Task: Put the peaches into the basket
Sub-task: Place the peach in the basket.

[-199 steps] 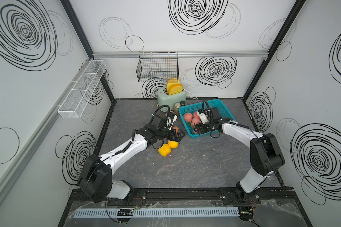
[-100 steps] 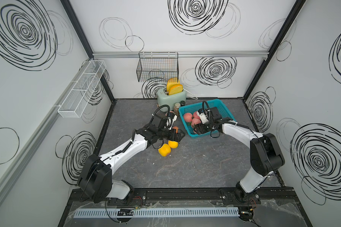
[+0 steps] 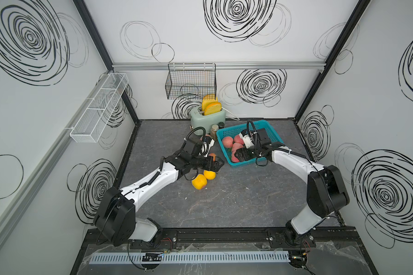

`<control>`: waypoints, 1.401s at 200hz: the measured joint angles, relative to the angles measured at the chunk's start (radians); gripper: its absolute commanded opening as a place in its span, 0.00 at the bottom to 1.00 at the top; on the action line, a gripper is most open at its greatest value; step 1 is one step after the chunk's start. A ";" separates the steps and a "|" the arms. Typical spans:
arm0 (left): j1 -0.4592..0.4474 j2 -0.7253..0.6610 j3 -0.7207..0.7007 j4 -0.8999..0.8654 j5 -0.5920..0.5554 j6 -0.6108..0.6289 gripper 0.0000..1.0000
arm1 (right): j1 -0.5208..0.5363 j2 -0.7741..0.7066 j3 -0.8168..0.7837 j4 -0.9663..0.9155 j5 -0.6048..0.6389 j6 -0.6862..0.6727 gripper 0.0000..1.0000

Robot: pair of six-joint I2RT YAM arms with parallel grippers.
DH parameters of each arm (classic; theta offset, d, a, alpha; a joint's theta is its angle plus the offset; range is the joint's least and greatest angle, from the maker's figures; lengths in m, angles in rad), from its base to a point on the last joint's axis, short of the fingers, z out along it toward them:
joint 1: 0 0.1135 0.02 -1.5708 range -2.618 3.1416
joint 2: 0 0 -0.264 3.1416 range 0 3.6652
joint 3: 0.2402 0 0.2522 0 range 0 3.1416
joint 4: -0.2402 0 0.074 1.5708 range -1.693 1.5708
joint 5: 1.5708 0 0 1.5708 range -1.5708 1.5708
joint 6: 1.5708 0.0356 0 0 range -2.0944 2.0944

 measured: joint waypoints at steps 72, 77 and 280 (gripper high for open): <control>0.005 -0.053 -0.010 -0.025 -0.023 0.000 0.98 | 0.000 -0.075 0.004 -0.015 0.001 0.003 0.90; 0.006 -0.059 -0.013 -0.029 -0.025 0.000 0.98 | 0.000 -0.082 0.004 -0.019 0.002 0.003 0.90; 0.078 -0.185 -0.270 -0.116 -0.123 -0.056 0.98 | 0.275 -0.226 -0.076 -0.037 -0.052 0.087 0.94</control>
